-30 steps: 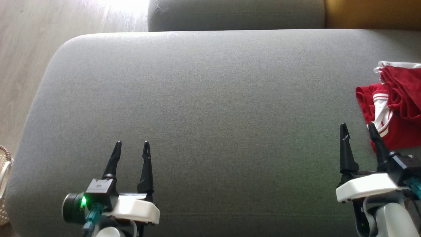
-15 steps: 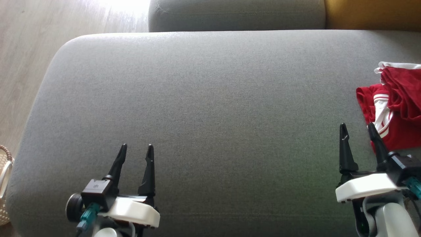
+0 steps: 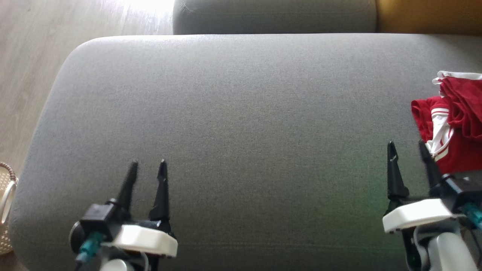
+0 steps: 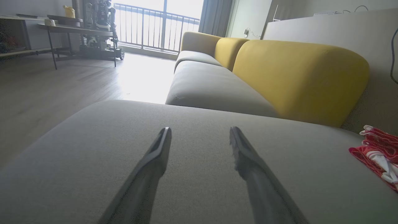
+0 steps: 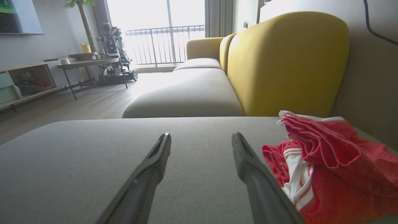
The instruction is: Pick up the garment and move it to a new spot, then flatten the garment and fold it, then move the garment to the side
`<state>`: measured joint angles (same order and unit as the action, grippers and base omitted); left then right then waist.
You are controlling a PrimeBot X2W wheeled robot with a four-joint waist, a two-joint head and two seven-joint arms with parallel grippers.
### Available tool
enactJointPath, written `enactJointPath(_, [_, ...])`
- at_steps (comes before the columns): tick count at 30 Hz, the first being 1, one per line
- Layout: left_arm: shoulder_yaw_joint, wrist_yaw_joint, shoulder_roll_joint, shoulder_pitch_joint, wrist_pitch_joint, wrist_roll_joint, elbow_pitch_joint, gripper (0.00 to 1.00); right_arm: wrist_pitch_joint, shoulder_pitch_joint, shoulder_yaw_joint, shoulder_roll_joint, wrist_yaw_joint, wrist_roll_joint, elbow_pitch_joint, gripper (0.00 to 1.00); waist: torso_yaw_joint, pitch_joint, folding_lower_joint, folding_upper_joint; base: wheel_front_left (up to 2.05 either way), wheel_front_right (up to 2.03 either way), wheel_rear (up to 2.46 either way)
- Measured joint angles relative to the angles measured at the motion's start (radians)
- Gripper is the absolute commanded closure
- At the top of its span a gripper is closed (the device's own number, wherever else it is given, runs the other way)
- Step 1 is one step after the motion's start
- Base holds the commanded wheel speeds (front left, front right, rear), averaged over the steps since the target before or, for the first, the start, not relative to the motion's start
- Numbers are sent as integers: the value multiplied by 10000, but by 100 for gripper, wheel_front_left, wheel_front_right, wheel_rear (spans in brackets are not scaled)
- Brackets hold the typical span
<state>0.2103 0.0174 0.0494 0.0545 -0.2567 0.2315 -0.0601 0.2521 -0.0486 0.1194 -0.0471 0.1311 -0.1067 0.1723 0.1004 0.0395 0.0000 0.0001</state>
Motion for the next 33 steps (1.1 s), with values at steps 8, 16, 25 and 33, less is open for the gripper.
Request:
enactJointPath(8, [56, -2, -6, 536, 67, 318, -815, 100, -148, 400, 8, 77, 0, -291, 884, 100, -26, -7, 0, 0, 0, 0, 0])
enactJointPath(16, [17, -86, 6, 439, 236, 1273, -867, 100, -336, 389, 13, 79, 0, -1248, 882, 100, -93, -32, 0, 0, 0, 0, 0])
enactJointPath(25, [-77, -176, 36, 394, 441, 2337, -1016, 100, -604, 387, 13, 79, 0, -2339, 882, 100, -165, -59, 0, 0, 0, 0, 0])
enactJointPath(33, [-268, -274, 75, 261, 629, 3266, -1089, 100, -782, 382, 15, 79, 0, -3298, 882, 100, -230, -83, 0, 0, 0, 0, 0])
